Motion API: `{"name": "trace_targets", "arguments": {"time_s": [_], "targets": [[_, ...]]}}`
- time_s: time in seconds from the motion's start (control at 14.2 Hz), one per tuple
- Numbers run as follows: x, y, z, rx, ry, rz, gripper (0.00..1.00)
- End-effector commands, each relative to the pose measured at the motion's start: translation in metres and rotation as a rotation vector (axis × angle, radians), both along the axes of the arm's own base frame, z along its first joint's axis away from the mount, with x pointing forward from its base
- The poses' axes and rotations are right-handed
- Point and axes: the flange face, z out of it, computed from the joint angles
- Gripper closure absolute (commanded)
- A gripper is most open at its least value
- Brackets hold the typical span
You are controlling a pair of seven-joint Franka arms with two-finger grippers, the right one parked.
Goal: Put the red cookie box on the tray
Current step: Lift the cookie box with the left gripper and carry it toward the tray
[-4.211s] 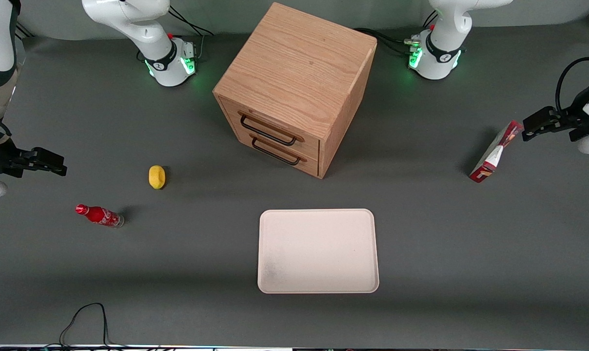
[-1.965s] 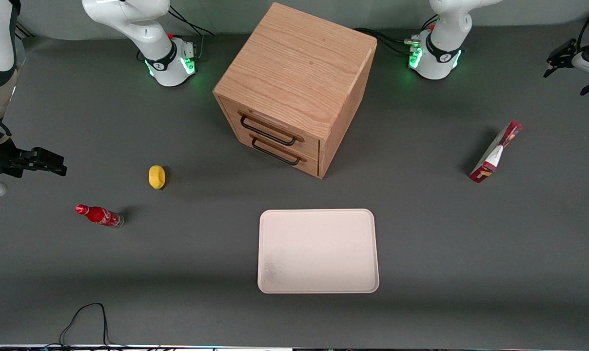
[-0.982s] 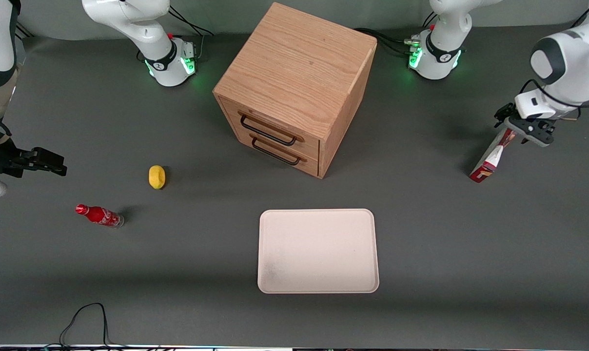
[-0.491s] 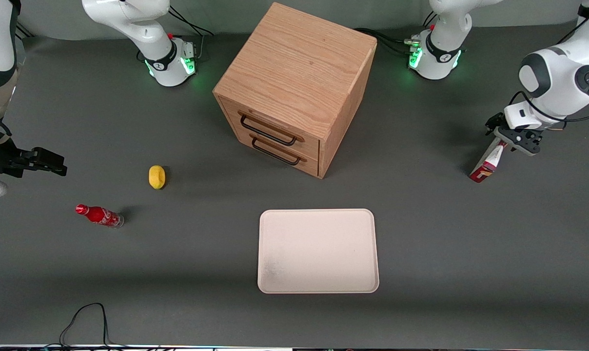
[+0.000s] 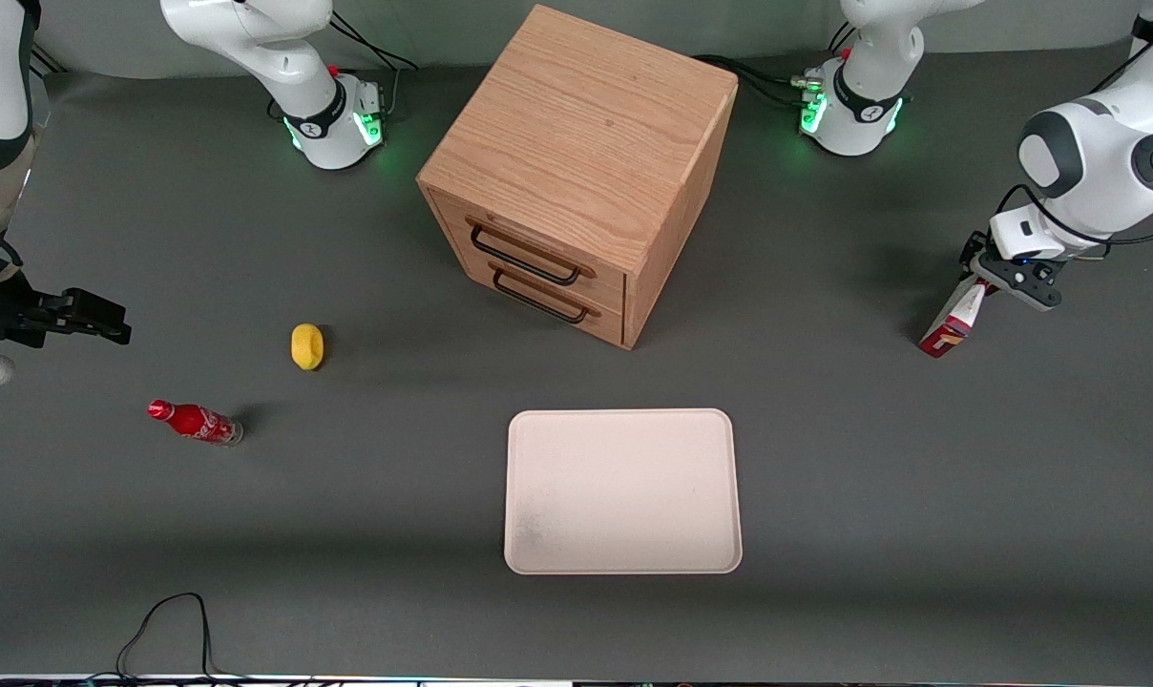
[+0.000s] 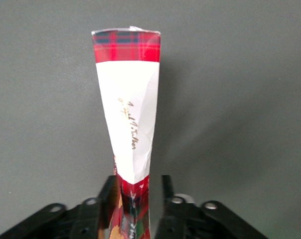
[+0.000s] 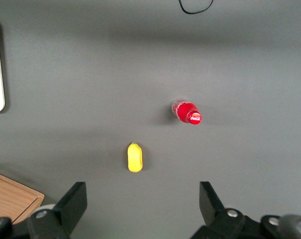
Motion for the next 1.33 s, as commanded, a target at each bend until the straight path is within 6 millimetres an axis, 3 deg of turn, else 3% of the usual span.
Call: {"name": "trace_targets", "arguments": {"time_s": [0.0,0.14,0.28,0.63,0.98,1.12,1.26], "targets": [[0.004,-0.002,0.007,-0.017,0.001,0.003,1.0],[0.007,-0.002,0.013,-0.017,-0.003,0.002,1.0],[0.018,0.001,0.04,-0.033,0.026,0.009,1.0],[0.044,0.004,0.164,-0.054,0.065,0.051,1.0],[0.056,0.001,0.32,0.013,0.06,0.1,1.0],[0.058,-0.007,0.356,0.05,0.036,0.112,1.0],[0.06,-0.015,0.371,0.069,0.022,0.149,1.0]]}}
